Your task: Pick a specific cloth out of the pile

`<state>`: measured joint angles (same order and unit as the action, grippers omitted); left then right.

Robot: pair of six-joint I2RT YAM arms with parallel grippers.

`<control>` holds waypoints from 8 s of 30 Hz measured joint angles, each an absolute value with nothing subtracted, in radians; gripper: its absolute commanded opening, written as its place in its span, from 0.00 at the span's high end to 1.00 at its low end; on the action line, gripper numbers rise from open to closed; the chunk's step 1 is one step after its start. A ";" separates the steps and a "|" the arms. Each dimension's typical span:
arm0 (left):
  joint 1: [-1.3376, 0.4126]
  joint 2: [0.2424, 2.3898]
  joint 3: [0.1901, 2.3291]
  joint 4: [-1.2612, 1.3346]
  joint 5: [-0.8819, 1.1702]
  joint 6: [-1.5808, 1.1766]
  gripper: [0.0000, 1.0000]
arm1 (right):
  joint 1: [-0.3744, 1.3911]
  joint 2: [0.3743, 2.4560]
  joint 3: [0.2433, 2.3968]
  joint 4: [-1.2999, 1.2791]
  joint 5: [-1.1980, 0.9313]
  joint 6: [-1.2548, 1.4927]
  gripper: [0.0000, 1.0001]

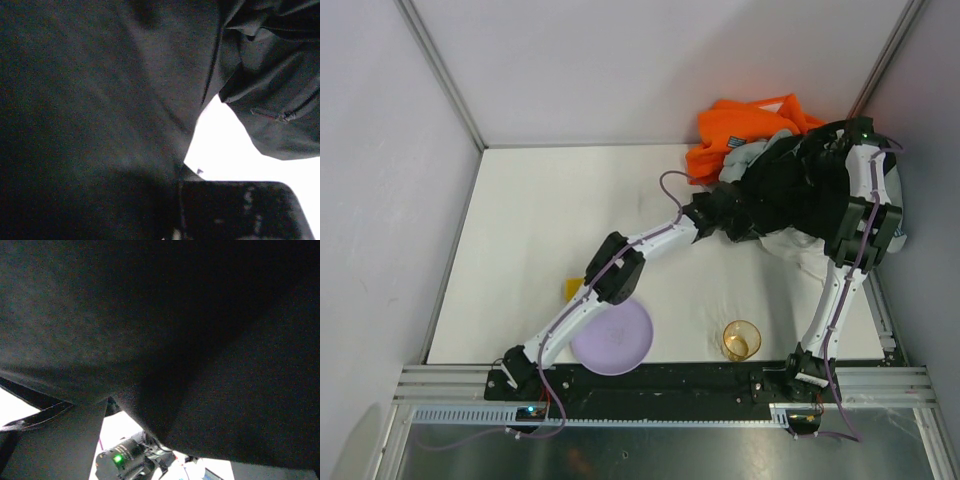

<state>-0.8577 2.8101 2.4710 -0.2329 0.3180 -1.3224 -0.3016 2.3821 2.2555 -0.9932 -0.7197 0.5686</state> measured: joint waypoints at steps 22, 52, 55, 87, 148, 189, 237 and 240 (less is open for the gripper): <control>-0.736 2.199 1.823 -0.410 0.219 -0.646 0.33 | -0.402 2.339 2.205 -0.958 -0.802 0.595 0.08; -0.810 2.409 2.055 -0.544 0.306 -0.375 0.12 | -0.400 2.329 2.175 -0.943 -0.802 0.579 0.08; -0.817 2.409 2.050 -0.544 0.307 -0.360 0.41 | -0.398 2.328 2.171 -0.942 -0.799 0.575 0.08; -0.586 2.205 2.323 -0.565 0.697 -0.633 0.99 | -0.414 2.291 2.107 -0.914 -0.807 0.565 0.08; -0.079 1.589 2.012 -0.976 -0.014 -0.498 0.99 | -0.365 2.070 1.877 -0.934 -0.494 0.424 0.03; 0.060 1.973 1.403 -0.746 0.155 -0.622 0.99 | -0.170 1.491 1.322 -0.894 -0.282 0.367 0.01; 0.060 1.631 1.416 -0.534 0.403 -0.520 0.00 | 0.121 1.779 1.568 -0.791 -0.381 0.462 0.01; 0.046 1.629 1.416 -0.547 0.371 -0.485 0.00 | 0.121 1.779 1.568 -0.801 -0.369 0.458 0.01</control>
